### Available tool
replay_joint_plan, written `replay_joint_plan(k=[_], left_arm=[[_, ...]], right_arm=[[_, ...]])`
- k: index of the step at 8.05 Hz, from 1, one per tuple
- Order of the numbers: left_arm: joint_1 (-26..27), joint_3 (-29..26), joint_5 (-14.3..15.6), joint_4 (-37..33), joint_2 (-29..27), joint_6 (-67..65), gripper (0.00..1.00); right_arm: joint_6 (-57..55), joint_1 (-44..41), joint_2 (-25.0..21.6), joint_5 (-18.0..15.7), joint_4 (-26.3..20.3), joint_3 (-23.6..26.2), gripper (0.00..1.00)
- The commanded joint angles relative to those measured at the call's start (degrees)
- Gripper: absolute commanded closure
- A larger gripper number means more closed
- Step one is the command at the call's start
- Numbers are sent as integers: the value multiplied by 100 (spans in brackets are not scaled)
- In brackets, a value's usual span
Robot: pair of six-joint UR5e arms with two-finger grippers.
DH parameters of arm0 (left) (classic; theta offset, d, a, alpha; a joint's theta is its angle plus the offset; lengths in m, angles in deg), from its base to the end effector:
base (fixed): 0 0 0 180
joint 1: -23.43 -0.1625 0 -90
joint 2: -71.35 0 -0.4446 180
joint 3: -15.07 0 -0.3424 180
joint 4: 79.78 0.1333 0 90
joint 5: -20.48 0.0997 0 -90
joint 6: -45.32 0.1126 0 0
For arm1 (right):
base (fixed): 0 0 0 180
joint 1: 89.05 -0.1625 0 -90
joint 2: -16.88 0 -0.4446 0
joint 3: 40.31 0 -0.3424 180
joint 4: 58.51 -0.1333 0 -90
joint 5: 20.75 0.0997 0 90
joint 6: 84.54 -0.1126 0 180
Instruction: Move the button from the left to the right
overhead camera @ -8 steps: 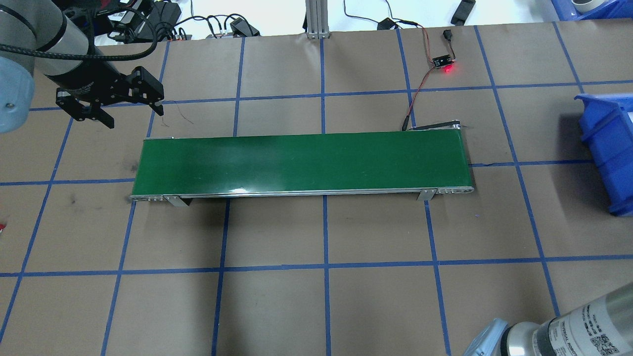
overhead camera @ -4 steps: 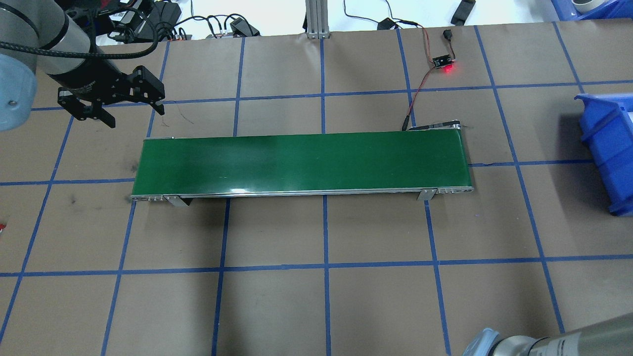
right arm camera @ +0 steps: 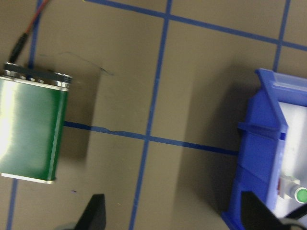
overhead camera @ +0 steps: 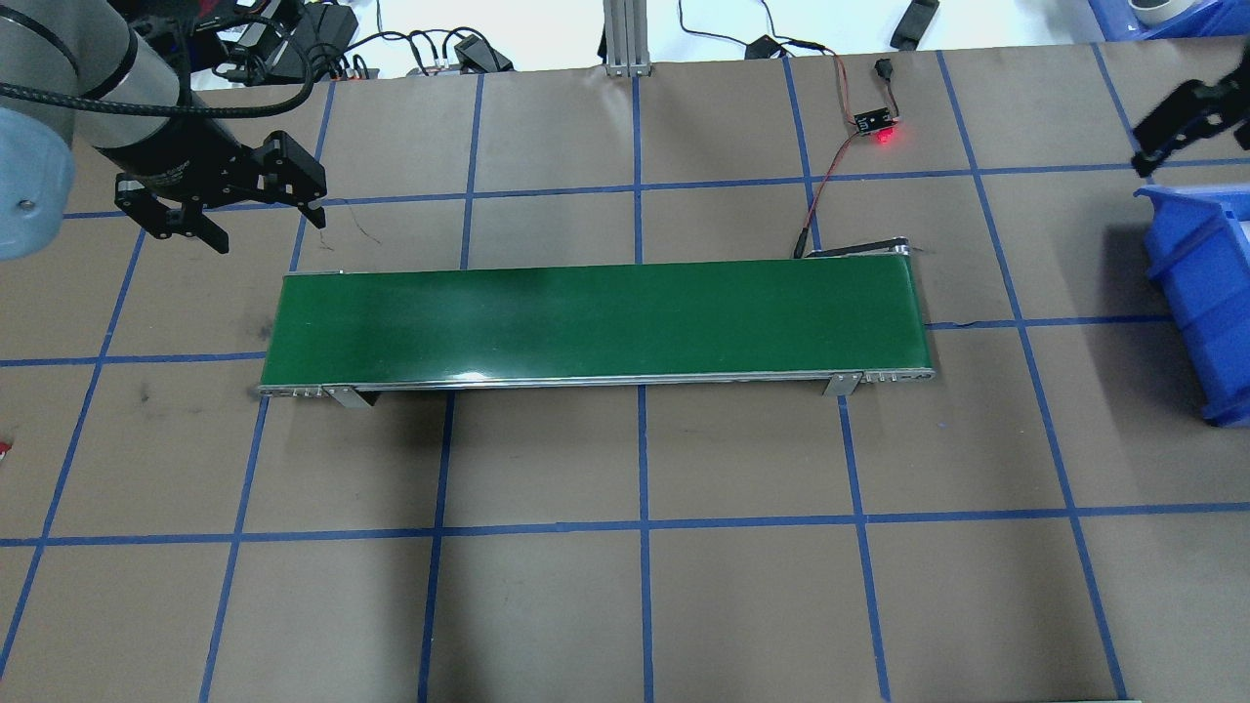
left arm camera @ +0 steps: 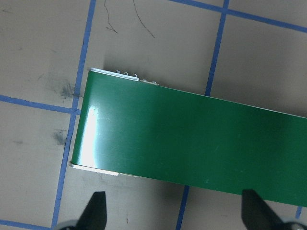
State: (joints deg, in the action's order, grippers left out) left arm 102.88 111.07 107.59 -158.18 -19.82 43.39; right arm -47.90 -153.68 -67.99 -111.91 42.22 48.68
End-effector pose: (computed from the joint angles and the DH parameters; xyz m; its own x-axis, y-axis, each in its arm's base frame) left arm -0.0530 -0.4746 0.4599 -0.9759 -0.2119 0.0528 -0.2155 0.9736 -0.0755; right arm -0.0930 -0.5018 0.4804 -0.9781 -0.1902 0.0848 -0.1970 0.9771 -0.0804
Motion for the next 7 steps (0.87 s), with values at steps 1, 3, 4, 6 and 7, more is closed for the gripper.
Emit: replay_joint_plan(k=[1, 3, 4, 6, 7], left_arm=[[1, 6, 0, 0, 11, 9, 0], [1, 6, 0, 0, 20, 18, 0], [1, 15, 0, 0, 29, 27, 0], [1, 24, 0, 0, 38, 44, 0], [-8, 24, 8, 0, 38, 53, 0]], right_arm=[[-1471, -1618, -319, 46, 8, -22, 0], [-2448, -2638, -355, -33, 52, -22, 0], [-2669, -2913, -355, -68, 270, -22, 0], [-2680, -3003, -355, -68, 289, -5, 0], [-2680, -3003, -355, -77, 281, -5, 0]])
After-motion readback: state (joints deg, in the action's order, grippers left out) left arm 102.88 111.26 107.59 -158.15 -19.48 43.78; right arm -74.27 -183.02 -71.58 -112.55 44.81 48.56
